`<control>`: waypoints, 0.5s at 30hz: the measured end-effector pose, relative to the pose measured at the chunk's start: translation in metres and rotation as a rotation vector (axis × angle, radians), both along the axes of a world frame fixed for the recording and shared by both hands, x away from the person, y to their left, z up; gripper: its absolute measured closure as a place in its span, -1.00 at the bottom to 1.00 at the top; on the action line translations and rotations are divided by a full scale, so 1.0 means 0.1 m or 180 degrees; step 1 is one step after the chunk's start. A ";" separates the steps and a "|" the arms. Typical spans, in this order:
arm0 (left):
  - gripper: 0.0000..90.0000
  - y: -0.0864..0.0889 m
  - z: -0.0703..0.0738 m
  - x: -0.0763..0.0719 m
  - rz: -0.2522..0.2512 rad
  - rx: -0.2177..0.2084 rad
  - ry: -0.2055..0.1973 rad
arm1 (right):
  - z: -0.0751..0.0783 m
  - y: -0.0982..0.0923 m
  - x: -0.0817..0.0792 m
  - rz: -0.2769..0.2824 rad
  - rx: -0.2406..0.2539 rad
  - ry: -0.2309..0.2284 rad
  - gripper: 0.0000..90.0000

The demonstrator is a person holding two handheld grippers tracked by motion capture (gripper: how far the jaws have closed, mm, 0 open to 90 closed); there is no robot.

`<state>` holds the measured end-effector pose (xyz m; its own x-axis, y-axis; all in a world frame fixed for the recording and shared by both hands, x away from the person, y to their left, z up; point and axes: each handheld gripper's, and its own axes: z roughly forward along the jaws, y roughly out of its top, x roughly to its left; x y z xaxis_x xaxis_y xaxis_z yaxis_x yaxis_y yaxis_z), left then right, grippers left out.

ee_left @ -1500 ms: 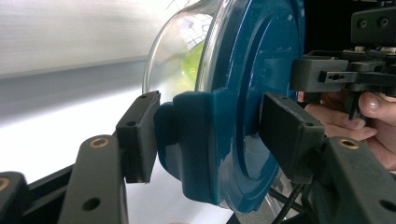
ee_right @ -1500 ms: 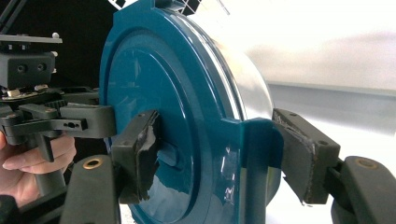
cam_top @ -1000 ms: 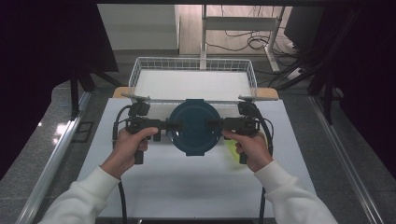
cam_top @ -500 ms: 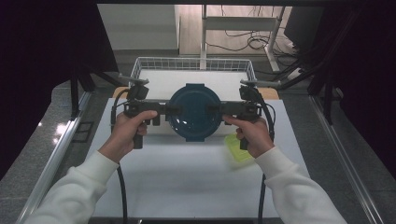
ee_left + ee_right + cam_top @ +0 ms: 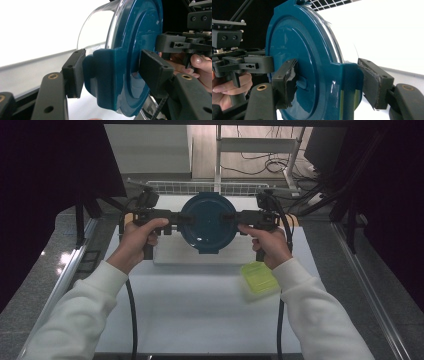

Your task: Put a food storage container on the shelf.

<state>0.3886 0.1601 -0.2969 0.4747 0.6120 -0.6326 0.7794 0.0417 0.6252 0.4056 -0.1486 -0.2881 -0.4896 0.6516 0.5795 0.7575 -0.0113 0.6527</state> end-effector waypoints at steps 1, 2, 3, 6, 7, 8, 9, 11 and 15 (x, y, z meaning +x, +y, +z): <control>-0.11 0.00 0.02 0.03 0.0011 -0.0008 0.0005 | 0.02 0.00 0.03 0.0000 0.0003 -0.0003 -0.24; -0.11 0.00 0.02 0.05 0.0028 -0.0030 0.0008 | 0.04 0.01 0.07 -0.0002 0.0004 0.0001 -0.24; -0.11 0.00 0.03 0.07 0.0031 -0.0036 0.0014 | 0.05 0.01 0.08 -0.0008 0.0004 0.0006 -0.24; -0.11 0.01 0.06 0.14 0.0026 -0.0029 0.0011 | 0.09 0.02 0.15 -0.0013 -0.0010 -0.0004 -0.24; -0.11 0.01 0.07 0.16 0.0035 -0.0028 0.0003 | 0.10 0.02 0.19 -0.0016 -0.0003 -0.0004 -0.24; -0.11 0.01 0.08 0.18 0.0029 -0.0014 0.0004 | 0.10 0.02 0.19 -0.0016 -0.0003 -0.0004 -0.24; -0.11 0.01 0.08 0.21 0.0020 -0.0001 0.0013 | 0.10 0.03 0.21 -0.0021 0.0007 0.0013 -0.24; -0.12 0.01 0.09 0.26 0.0024 -0.0008 0.0028 | 0.10 0.02 0.27 -0.0021 0.0002 0.0035 -0.24; -0.12 0.01 0.10 0.32 0.0034 -0.0027 0.0023 | 0.13 0.02 0.33 -0.0030 -0.0003 0.0030 -0.24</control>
